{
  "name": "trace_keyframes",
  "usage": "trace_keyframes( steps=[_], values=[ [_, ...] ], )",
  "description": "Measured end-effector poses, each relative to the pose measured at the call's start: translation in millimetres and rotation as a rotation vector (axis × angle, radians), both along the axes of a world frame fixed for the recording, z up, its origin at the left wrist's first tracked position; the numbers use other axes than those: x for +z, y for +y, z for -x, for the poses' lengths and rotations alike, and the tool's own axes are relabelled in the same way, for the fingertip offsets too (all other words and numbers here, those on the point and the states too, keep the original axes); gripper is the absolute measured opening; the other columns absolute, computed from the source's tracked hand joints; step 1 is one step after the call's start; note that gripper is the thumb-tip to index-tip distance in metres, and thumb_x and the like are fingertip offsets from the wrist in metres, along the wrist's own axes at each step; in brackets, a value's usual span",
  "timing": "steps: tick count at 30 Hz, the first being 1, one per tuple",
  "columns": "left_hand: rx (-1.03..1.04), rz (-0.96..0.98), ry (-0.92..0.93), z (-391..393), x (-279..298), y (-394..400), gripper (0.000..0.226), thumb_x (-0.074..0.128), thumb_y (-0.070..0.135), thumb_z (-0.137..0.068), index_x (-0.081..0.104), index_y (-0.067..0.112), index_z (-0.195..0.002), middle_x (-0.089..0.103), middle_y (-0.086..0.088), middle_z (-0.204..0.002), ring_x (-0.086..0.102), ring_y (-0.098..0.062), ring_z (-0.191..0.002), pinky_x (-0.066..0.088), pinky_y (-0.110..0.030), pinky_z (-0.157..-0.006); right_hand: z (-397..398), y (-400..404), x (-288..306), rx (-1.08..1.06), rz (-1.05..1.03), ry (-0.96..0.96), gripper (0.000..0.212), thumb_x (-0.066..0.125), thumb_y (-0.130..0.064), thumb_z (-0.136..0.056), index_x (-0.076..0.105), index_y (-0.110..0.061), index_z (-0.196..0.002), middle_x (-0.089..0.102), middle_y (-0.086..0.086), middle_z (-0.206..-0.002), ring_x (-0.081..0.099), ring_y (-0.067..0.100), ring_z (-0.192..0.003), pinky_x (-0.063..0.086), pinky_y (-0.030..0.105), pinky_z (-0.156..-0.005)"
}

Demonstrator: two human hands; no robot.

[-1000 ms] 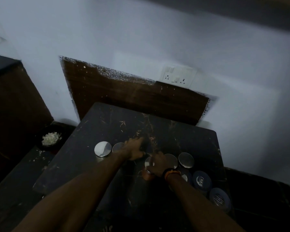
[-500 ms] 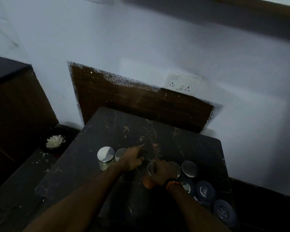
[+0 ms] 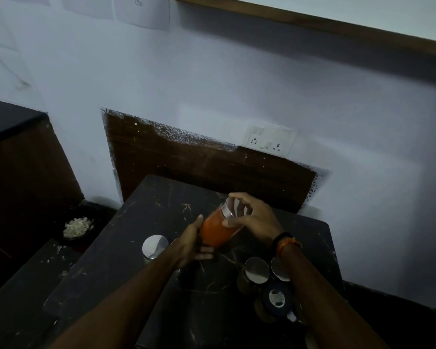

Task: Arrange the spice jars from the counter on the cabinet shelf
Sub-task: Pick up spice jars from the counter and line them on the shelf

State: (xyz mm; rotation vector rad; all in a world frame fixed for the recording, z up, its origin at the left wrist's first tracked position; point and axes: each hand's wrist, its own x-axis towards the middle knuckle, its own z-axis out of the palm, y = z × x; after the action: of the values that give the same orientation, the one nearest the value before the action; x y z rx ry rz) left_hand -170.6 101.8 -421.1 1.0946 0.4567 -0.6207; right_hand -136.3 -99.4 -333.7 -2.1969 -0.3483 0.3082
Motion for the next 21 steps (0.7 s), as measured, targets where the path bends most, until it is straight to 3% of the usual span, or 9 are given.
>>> trace_keyframes(
  steps=[2,4,7,10,15,18,21],
  values=[
    [-0.029,0.261,0.095,1.5,8.9,-3.9,0.079,0.041,0.073,-0.089,0.042,0.013,-0.14,0.059,-0.03,-0.132,0.062,-0.044,-0.117,0.053,-0.052,-0.096,-1.8,1.1,14.1,-0.006,-0.132,0.007,0.074,0.083,-0.041,-0.067,0.05,-0.046,-0.133,0.046,-0.017,-0.132,0.043,0.014,-0.123,0.04,0.029,-0.087],
    [-0.017,0.5,0.101,3.3,23.8,-8.3,0.084,0.042,0.072,-0.089,0.041,0.008,-0.144,0.056,-0.032,-0.135,0.064,-0.041,-0.113,0.053,-0.048,-0.092,-3.5,2.3,24.9,-0.011,-0.26,0.009,0.07,0.083,-0.037,-0.065,0.055,-0.048,-0.129,0.049,-0.022,-0.13,0.045,0.012,-0.123,0.044,0.035,-0.093],
    [0.033,0.648,0.047,2.8,50.9,-16.9,0.076,0.041,0.064,-0.093,0.04,0.009,-0.146,0.051,-0.033,-0.137,0.065,-0.037,-0.099,0.056,-0.041,-0.082,-6.2,0.6,36.1,-0.014,-0.416,-0.02,0.067,0.079,-0.029,-0.067,0.058,-0.039,-0.13,0.054,-0.01,-0.135,0.051,0.017,-0.124,0.048,0.041,-0.097],
    [0.049,0.66,-0.069,-1.3,70.0,-23.9,0.07,0.045,0.057,-0.093,0.041,0.01,-0.145,0.048,-0.033,-0.138,0.063,-0.038,-0.102,0.052,-0.042,-0.089,-8.5,-3.7,44.4,-0.057,-0.535,-0.077,0.062,0.072,-0.024,-0.074,0.058,-0.03,-0.134,0.057,-0.005,-0.135,0.055,0.018,-0.122,0.05,0.041,-0.098],
    [0.132,0.674,-0.273,-9.8,91.7,-36.8,0.064,0.062,0.035,-0.091,0.043,0.01,-0.146,0.045,-0.03,-0.146,0.051,-0.045,-0.131,0.044,-0.055,-0.108,-13.7,-2.8,55.4,-0.194,-0.652,-0.115,0.057,0.062,-0.033,-0.083,0.052,-0.029,-0.139,0.051,0.002,-0.141,0.054,0.024,-0.124,0.05,0.043,-0.1],
    [0.142,0.578,-0.4,-12.3,102.6,-43.5,0.067,0.071,0.025,-0.083,0.044,0.01,-0.142,0.045,-0.027,-0.144,0.056,-0.046,-0.126,0.047,-0.059,-0.104,-16.6,0.5,60.4,-0.275,-0.655,-0.132,0.065,0.061,-0.043,-0.084,0.042,-0.033,-0.145,0.046,-0.001,-0.143,0.056,0.019,-0.119,0.053,0.039,-0.094],
    [0.13,0.484,-0.492,-12.9,111.4,-48.3,0.069,0.072,0.016,-0.079,0.043,0.013,-0.142,0.045,-0.022,-0.143,0.056,-0.043,-0.126,0.053,-0.055,-0.097,-18.2,3.3,65.7,-0.325,-0.653,-0.142,0.075,0.063,-0.053,-0.082,0.033,-0.037,-0.149,0.043,-0.008,-0.137,0.058,0.012,-0.112,0.053,0.024,-0.078]
  ],
)
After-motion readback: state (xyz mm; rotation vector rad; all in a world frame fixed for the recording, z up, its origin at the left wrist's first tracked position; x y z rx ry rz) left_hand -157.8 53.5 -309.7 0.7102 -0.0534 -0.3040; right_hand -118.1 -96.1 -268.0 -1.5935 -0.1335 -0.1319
